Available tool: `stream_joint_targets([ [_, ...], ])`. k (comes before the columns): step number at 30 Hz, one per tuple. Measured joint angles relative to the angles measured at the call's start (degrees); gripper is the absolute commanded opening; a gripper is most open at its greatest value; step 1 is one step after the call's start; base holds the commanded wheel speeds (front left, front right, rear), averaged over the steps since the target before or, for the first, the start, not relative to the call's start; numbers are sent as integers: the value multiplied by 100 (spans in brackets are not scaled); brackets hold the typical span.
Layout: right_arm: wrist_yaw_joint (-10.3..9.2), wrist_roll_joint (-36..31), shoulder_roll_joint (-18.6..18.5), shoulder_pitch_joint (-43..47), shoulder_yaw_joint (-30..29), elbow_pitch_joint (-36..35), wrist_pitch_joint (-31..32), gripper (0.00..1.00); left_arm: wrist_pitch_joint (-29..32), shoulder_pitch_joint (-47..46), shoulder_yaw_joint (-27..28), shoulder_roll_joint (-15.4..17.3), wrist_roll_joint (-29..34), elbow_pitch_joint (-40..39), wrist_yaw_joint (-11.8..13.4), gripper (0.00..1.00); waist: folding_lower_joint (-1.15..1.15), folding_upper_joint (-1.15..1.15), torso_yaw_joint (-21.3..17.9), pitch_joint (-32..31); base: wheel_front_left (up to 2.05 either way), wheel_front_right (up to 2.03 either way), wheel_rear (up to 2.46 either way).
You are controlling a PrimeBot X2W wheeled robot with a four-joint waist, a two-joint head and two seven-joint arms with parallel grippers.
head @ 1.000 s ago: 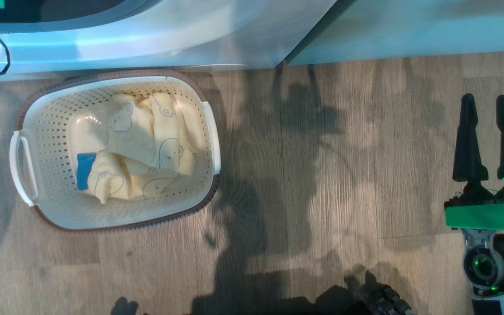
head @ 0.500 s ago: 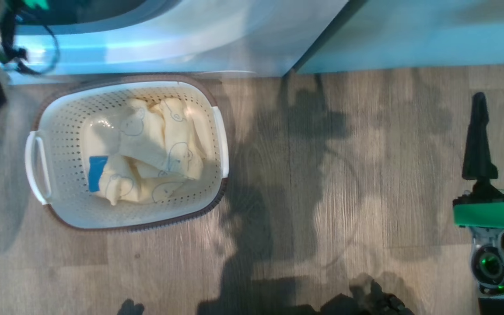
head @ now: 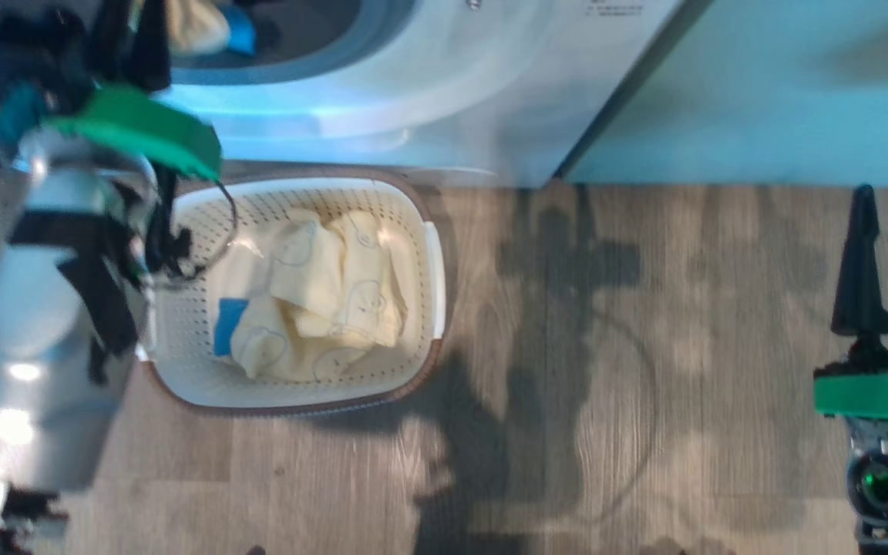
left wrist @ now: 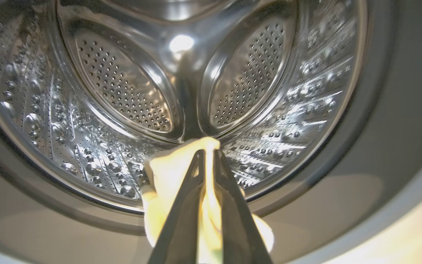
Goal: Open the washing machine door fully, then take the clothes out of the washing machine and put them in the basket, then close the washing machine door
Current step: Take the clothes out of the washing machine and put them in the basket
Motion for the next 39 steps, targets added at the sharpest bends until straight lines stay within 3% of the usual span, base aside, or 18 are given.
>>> stream_joint_targets([
  [6, 0, -202, 0, 277, -120, 1, 0, 100, -152, 925, 158, -309, -15, -923, 43, 0, 0, 0, 203, -374, 0, 0, 0],
  [11, 0, -280, 0, 400, -123, 5, 0, 100, -159, 1797, 509, -680, 387, -2132, 27, 0, 0, 0, 324, -696, 0, 0, 0],
  [18, 0, -380, 0, 684, -141, 89, 1, 100, -164, 2739, 802, -1266, 882, -3197, -332, 0, 0, 0, 459, -1155, 0, 0, 0],
  [23, 0, -398, 1, 896, -133, 144, 1, 100, -165, 3218, 991, -1480, 1036, -3790, -521, 0, 0, 0, 542, -1498, 0, 0, 0],
  [29, 0, -430, 2, 1054, -89, 165, 1, 100, -165, 3757, 1020, -1577, 1033, -3789, -605, 0, 0, 0, 646, -1817, 0, 0, 0],
  [39, 0, -472, 2, 1113, -35, 163, 1, 100, -164, 4014, 1050, -1584, 816, -2420, -681, 0, 0, 0, 651, -1877, 0, 0, 0],
])
